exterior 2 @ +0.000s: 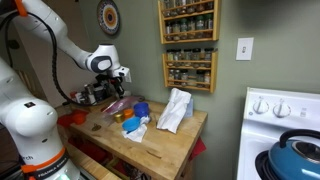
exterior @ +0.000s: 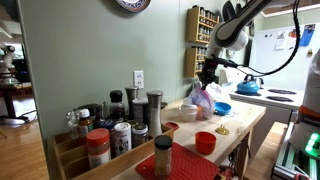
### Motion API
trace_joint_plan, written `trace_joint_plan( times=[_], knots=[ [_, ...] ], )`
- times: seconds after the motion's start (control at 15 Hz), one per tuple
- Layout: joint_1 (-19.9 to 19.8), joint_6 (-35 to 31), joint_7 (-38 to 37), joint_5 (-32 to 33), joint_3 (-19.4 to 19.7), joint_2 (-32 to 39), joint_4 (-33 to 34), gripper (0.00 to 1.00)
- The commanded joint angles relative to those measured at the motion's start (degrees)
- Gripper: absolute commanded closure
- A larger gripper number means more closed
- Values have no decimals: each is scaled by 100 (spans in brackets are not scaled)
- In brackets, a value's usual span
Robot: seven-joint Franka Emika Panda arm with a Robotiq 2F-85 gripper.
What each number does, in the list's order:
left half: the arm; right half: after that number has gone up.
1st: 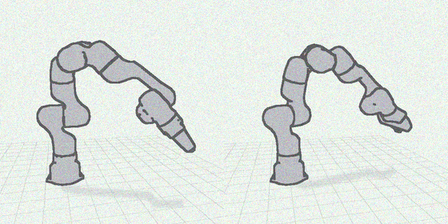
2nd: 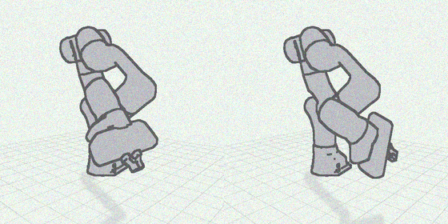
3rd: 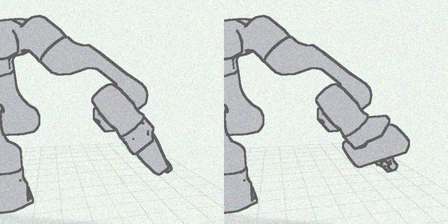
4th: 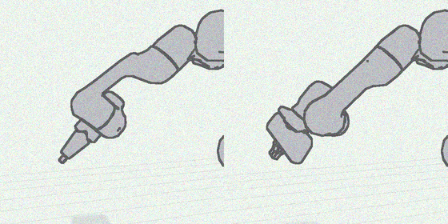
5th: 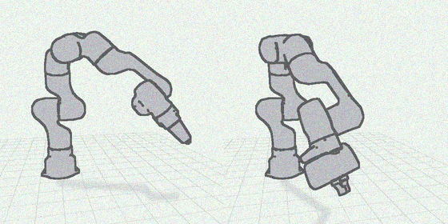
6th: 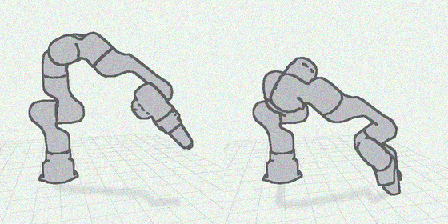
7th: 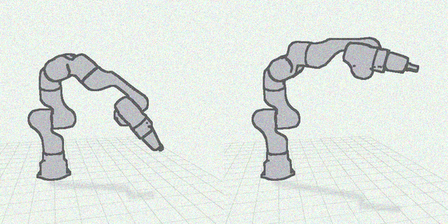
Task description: Place the cup in the zip lock bag
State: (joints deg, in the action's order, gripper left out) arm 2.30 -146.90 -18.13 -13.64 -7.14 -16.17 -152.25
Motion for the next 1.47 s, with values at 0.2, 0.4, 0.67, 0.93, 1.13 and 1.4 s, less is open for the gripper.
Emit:
trace_joint_plan(
  times=[0.2, 0.4, 0.67, 0.93, 1.13, 1.4],
  knots=[
    [-119, -219, -149, 116, 114, 168, -61, 100],
    [-123, -183, -133, 118, 131, 198, -64, 100],
    [-46, -132, -52, 25, 134, 216, -81, 100],
    [84, -87, 77, -151, 157, 265, -90, 100],
    [188, -92, 150, -309, 176, 302, -85, 100],
    [295, -113, 290, -552, 204, 391, -85, 100]
  ],
)
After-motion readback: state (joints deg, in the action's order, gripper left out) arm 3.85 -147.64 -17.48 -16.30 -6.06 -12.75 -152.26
